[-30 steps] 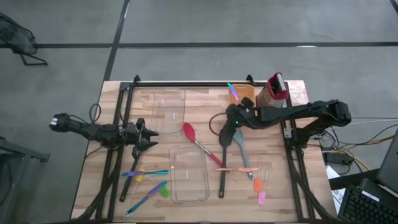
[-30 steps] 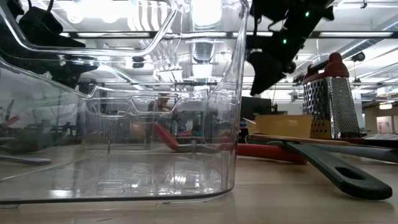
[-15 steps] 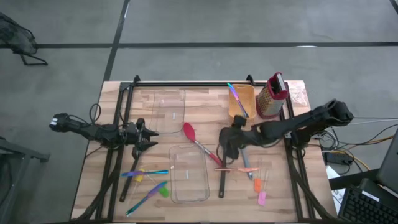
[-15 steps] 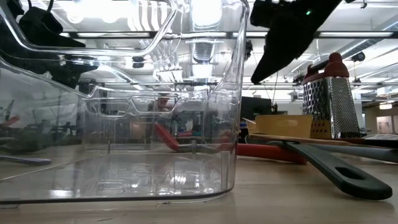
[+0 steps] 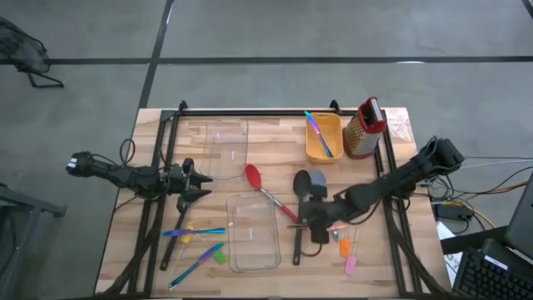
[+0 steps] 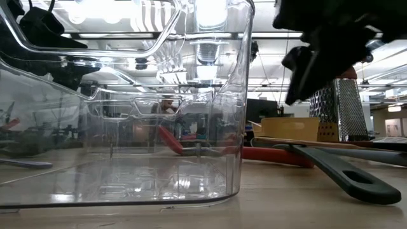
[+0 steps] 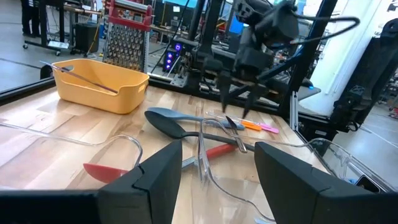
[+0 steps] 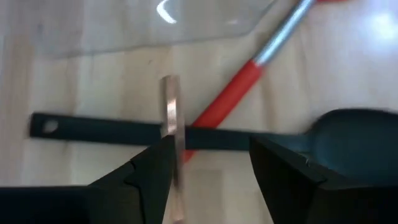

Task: Pick & Place Kitchen Items
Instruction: Put the gold knife into the yellow bin

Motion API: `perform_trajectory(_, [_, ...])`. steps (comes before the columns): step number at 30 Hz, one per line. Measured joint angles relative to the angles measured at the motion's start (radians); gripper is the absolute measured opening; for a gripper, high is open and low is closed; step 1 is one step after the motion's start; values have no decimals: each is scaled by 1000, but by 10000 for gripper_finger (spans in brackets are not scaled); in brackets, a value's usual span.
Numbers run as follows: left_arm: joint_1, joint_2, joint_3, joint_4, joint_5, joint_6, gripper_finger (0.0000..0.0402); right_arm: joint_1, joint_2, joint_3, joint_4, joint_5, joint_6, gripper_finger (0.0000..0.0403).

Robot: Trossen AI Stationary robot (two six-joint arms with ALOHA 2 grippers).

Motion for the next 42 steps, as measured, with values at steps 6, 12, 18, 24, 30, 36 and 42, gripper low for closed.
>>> perform_trajectory(6, [0, 0, 0, 0, 0, 0, 209, 46, 63, 0, 1, -36, 52, 206])
perform_trajectory(12, [0, 0, 0, 0, 0, 0, 209, 60, 144, 0, 1, -35, 61, 216])
perform_trajectory(18, [0, 0, 0, 0, 0, 0, 209, 60, 175, -1, 0, -35, 70, 205])
perform_trajectory(24, [0, 0, 0, 0, 0, 0, 209, 60, 166, -1, -16, -35, 79, 171])
perform_trajectory(30, [0, 0, 0, 0, 0, 0, 209, 60, 167, -2, -33, -41, 85, 120])
perform_trajectory(36, [0, 0, 0, 0, 0, 0, 209, 60, 167, -4, -33, -48, 85, 63])
perform_trajectory(42, [0, 0, 0, 0, 0, 0, 209, 60, 167, -4, -32, -47, 90, 38])
